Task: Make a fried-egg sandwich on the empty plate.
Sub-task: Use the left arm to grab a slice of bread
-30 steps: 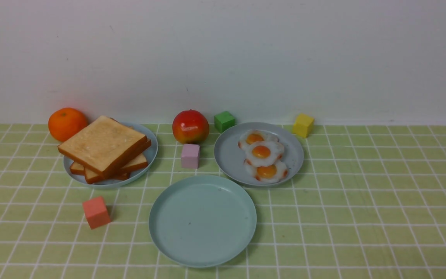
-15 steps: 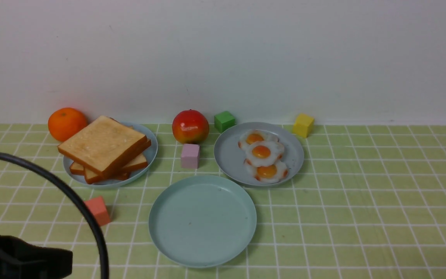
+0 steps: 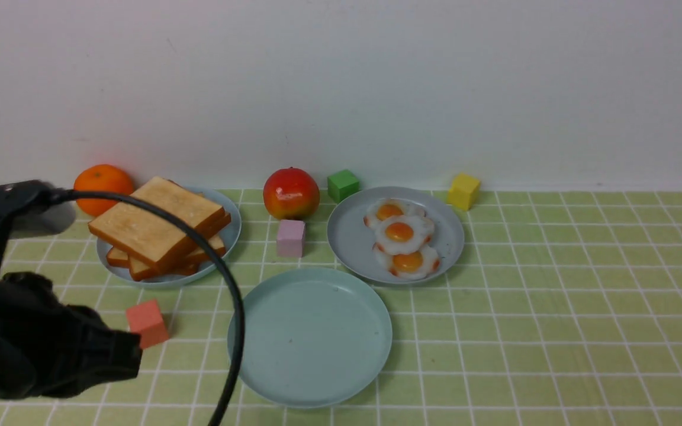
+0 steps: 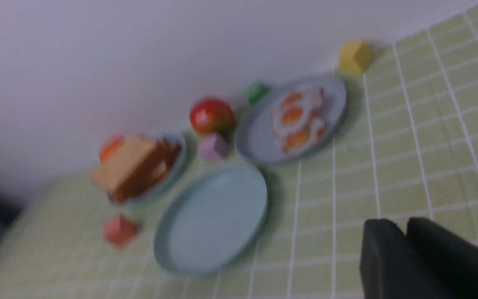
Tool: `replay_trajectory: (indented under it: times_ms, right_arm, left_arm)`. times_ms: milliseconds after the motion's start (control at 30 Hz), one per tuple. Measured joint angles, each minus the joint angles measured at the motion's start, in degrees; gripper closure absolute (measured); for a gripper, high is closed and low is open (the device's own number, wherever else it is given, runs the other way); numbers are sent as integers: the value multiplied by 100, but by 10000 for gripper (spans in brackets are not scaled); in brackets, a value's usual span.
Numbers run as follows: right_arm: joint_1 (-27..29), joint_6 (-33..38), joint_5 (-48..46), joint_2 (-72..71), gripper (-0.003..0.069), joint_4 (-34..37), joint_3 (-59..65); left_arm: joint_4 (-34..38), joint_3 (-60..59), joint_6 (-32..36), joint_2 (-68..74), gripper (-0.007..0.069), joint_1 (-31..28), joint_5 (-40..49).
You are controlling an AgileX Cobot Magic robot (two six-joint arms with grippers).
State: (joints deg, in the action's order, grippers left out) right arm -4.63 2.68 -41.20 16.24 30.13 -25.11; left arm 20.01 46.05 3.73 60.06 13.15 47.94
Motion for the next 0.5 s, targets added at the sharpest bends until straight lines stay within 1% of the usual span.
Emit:
replay_trajectory:
  times_ms: [33, 67, 100, 133, 200, 333, 500]
  right_arm:
    - [0, 230, -644, 408, 652, -119, -479]
    - [0, 356, -1035, 665, 661, -213, -774]
    - [0, 384, -1218, 788, 664, -228, -913]
    - [0, 567, -1816, 1219, 669, -388, -1415]
    - [-75, 652, -2232, 1621, 666, -513, -1851]
    - [-383, 701, -2314, 1956, 655, -658, -2364]
    - [-616, 787, -2295, 1980, 652, -704, -2495]
  left_arm:
    - [-122, 166, 0, 339, 638, 0, 0]
    - [-210, 301, 0, 555, 638, 0, -12]
    - [-224, 326, 0, 658, 638, 0, -18]
    - [-331, 560, 1, 1055, 638, 7, -45]
    - [-485, 811, 63, 1486, 638, 62, -97]
    - [-913, 1415, 101, 2157, 638, 147, -233]
    - [-1496, 2425, 57, 3148, 638, -60, -226]
